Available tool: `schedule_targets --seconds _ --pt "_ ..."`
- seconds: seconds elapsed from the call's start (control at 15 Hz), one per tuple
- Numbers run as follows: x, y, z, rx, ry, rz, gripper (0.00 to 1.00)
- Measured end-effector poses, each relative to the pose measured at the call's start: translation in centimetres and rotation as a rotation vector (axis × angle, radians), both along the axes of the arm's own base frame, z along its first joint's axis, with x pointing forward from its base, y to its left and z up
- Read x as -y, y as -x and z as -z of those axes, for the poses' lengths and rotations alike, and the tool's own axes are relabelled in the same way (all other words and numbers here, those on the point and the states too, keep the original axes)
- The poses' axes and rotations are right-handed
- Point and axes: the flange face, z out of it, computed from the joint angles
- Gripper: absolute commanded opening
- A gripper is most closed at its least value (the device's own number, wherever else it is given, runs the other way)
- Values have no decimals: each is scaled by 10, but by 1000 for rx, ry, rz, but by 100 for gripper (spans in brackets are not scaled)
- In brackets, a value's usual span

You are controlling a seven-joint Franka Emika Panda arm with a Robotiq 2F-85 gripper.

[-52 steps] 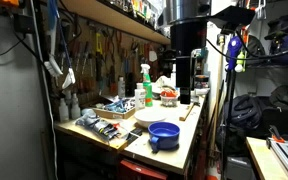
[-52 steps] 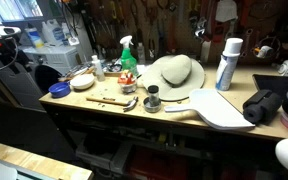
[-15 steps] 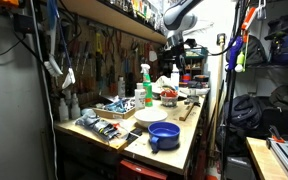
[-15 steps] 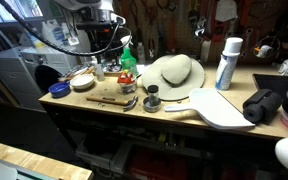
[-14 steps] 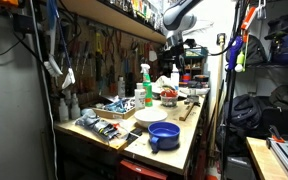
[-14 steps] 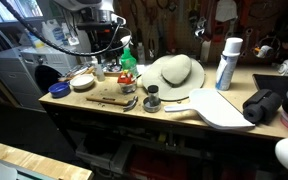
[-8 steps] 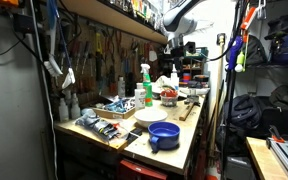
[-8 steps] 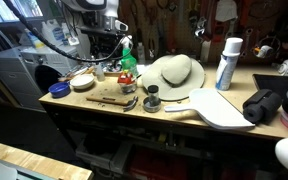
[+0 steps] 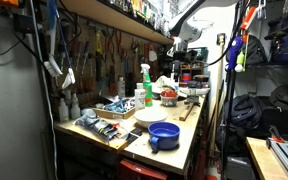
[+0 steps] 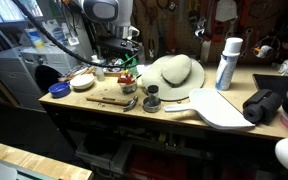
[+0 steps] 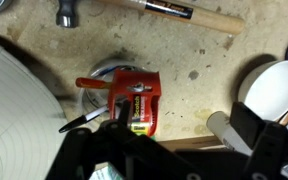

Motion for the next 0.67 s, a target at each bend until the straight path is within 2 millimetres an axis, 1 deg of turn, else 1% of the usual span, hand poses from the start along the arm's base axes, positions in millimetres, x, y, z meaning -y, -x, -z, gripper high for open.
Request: schedule_targets --seconds 0.13,0.67 --pt "5 2 2 31 -8 5 100" --pt "3 0 0 34 -6 1 100"
